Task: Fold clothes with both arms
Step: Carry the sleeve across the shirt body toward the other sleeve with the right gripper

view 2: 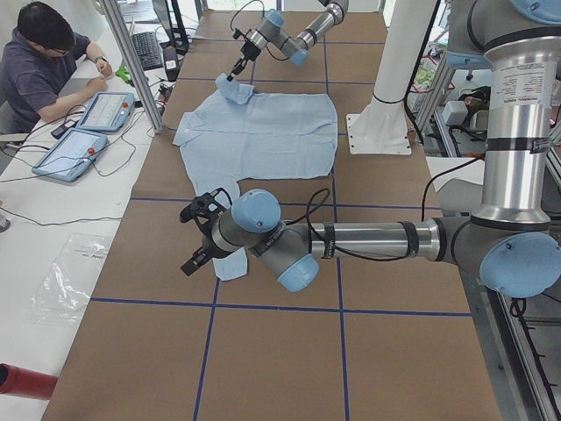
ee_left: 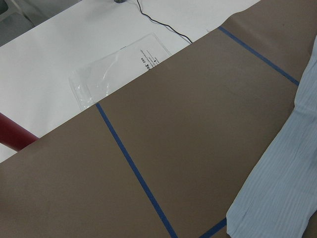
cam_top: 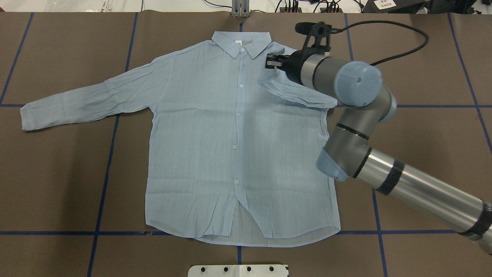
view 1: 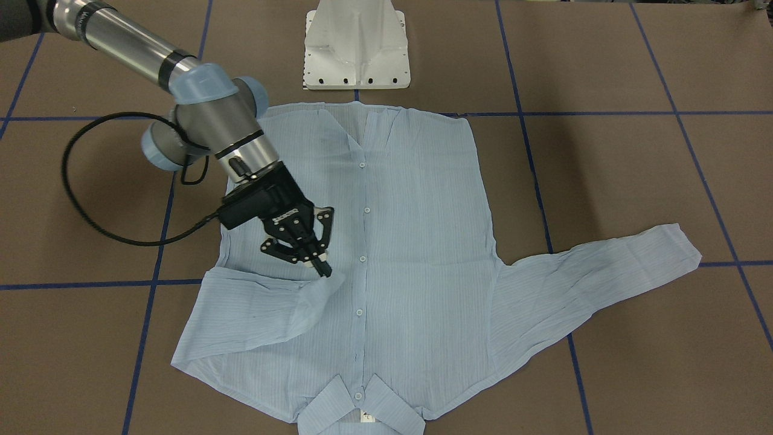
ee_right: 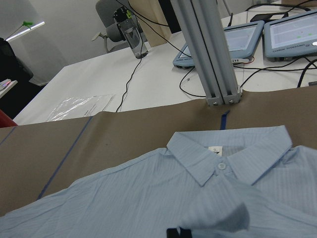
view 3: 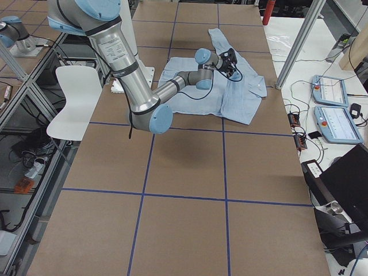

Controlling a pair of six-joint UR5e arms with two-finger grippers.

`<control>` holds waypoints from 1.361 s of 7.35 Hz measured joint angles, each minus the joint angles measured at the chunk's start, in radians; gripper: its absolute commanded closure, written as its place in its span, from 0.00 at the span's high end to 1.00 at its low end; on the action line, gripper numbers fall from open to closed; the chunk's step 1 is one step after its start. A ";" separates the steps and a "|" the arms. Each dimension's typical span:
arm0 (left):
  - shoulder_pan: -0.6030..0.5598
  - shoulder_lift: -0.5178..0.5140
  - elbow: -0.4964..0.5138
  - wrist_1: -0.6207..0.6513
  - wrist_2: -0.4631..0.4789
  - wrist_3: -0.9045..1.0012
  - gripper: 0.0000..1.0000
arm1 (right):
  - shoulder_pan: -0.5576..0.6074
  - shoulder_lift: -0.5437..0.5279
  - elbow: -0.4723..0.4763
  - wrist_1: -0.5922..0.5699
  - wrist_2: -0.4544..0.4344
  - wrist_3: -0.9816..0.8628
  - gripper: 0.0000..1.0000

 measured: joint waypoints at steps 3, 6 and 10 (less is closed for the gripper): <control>0.000 0.001 0.002 0.000 0.000 0.000 1.00 | -0.138 0.176 -0.161 -0.002 -0.143 0.005 0.99; 0.000 0.001 0.001 0.000 0.000 0.000 1.00 | -0.192 0.243 -0.178 -0.182 -0.153 0.042 1.00; 0.001 0.000 0.002 -0.008 0.000 -0.031 1.00 | -0.054 0.332 -0.166 -0.655 0.021 0.133 1.00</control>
